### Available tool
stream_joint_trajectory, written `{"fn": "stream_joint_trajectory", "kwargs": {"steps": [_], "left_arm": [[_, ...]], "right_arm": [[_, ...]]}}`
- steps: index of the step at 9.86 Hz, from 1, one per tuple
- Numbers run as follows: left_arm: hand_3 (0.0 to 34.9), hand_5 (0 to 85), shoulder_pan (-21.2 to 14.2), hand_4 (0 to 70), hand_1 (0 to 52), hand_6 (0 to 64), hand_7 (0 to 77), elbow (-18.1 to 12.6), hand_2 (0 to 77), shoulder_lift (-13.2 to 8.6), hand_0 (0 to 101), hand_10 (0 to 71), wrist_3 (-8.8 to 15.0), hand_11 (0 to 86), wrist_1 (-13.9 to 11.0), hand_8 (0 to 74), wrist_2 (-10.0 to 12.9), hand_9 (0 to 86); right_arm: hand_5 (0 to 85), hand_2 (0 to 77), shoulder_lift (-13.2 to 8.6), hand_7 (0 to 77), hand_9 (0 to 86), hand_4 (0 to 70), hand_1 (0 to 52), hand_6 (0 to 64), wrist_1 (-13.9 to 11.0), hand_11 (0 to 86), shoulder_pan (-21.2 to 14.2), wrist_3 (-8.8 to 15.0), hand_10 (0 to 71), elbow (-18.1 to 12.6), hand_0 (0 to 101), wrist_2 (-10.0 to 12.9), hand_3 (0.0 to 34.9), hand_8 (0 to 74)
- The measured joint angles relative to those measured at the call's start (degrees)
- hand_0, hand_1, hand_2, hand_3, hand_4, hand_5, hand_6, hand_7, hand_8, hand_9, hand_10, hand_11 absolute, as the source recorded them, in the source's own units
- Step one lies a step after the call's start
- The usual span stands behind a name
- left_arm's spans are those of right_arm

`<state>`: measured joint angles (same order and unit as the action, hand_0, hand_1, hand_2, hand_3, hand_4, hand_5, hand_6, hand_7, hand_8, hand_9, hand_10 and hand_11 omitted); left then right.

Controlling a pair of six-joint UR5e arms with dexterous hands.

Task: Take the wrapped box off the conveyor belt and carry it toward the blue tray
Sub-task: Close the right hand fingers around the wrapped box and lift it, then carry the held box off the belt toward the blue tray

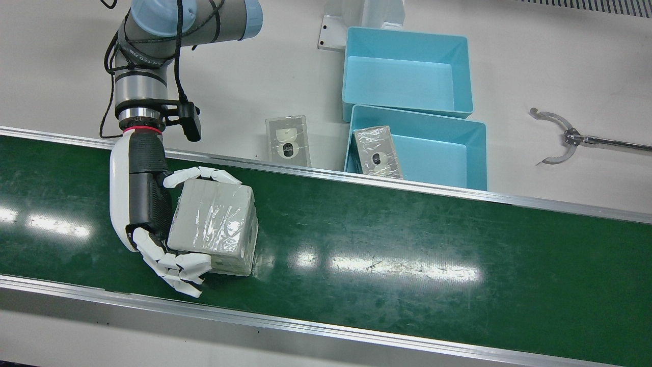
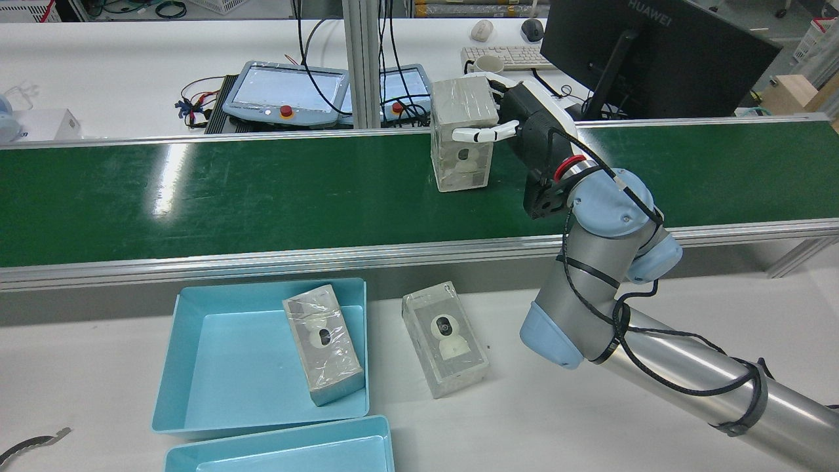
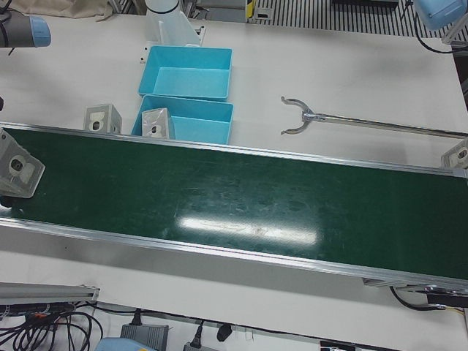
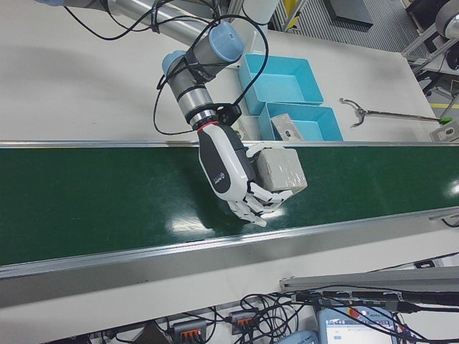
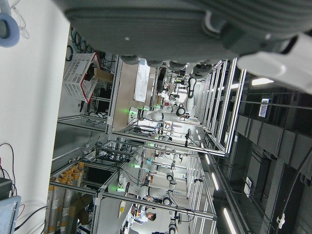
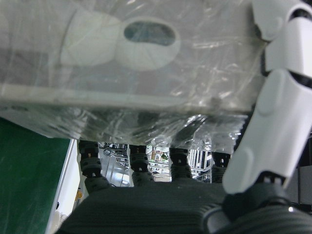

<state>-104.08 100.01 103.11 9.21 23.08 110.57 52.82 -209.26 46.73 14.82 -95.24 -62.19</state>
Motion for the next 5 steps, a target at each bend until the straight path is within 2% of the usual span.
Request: {"fn": "stream_joint_trajectory", "kwargs": {"steps": [1,2,3,5], "left_arm": [[0.0,0.5,0.0,0.0,0.0,0.0,0.5,0.0,1.1,0.0,0,0.0,0.0,0.0,0.0,0.5,0.0,0.0],[0.0,0.5,0.0,0.0,0.0,0.0,0.5,0.0,1.1,0.0,0,0.0,0.0,0.0,0.0,0.5,0.0,0.0],[0.0,0.5,0.0,0.0,0.0,0.0,0.5,0.0,1.1,0.0,0,0.0,0.0,0.0,0.0,0.5,0.0,0.0],[0.0,0.5,0.0,0.0,0.0,0.0,0.5,0.0,0.5,0.0,0,0.0,0.0,0.0,0.0,0.0,0.0,0.5]], "right_arm": [[30.0,27.8,0.0,41.5,28.4,32.7,4.9,19.1,0.6,25.1,0.2,-0.4,17.5,0.2,43,0.0,29.4,17.5],[30.0,27.8,0.0,41.5,28.4,32.7,4.9,19.1,1.2,25.1,0.3,-0.8,17.5,0.1,43,0.0,29.4,17.5],[42.5,28.9,-0.1,49.1,34.9,20.2,3.3,25.1,2.0,27.3,0.5,-1.0,20.2,-0.2,42,0.0,29.9,20.2],[43.6,28.4,-0.1,51.3,32.7,19.1,3.3,24.5,3.7,26.7,0.4,-1.2,19.1,-1.9,40,0.0,29.7,19.6]]}}
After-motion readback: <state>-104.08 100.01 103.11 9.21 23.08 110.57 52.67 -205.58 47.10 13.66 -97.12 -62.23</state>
